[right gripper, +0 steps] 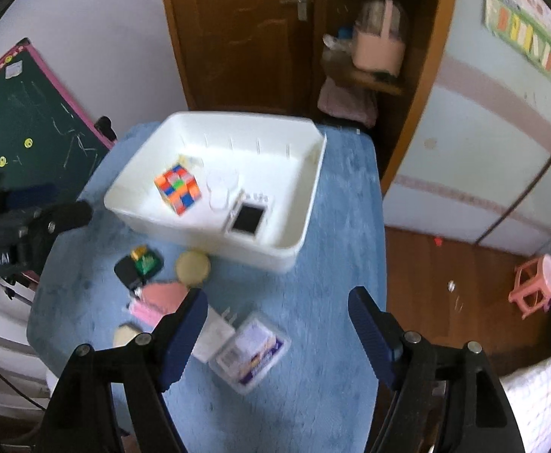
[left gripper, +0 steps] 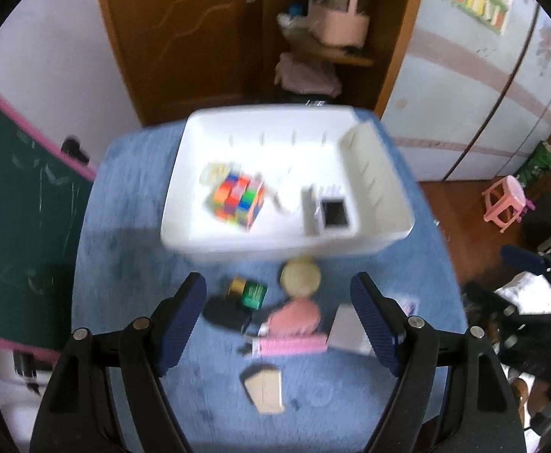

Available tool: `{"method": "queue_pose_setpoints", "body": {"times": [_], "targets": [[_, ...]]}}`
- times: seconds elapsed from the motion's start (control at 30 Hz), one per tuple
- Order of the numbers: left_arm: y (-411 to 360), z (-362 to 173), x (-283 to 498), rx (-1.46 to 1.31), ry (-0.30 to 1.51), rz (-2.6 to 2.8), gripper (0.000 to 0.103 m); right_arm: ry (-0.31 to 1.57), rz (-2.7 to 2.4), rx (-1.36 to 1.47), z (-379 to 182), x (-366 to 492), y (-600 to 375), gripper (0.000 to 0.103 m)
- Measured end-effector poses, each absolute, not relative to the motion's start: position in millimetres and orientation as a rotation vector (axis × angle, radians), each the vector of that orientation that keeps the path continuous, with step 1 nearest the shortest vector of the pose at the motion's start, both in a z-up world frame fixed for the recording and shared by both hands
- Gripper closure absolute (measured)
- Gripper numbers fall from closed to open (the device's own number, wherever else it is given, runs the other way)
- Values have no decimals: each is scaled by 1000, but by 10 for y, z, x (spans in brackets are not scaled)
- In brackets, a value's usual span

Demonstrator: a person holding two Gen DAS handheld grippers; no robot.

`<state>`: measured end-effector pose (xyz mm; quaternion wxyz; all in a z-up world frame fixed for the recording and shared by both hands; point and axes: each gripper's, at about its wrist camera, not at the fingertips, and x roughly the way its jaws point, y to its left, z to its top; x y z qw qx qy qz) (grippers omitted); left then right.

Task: Organize rigid objects
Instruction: 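Grasp the beige block with the left tool while the right tool grasps the clear labeled case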

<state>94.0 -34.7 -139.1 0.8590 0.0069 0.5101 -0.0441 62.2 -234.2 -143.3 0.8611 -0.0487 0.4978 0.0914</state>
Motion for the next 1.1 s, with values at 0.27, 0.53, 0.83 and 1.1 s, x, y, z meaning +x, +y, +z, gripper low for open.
{"method": "queue_pose_setpoints", "body": {"times": [0.27, 0.53, 0.83, 1.1], "targets": [[-266, -2232, 625, 14, 1239, -8, 22, 1279, 17, 78, -2121, 714, -2516, 25], [-239, -2737, 455, 36, 1322, 6, 22, 1437, -91, 267, -2649, 951, -2549, 25], [-135, -2949, 441, 19, 1368, 1, 22, 1490, -143, 304, -2846, 1070, -2470, 25], [-126, -3060, 465, 13, 1401, -29, 22, 1539, -170, 271, -2936, 1155, -2328, 25]]}}
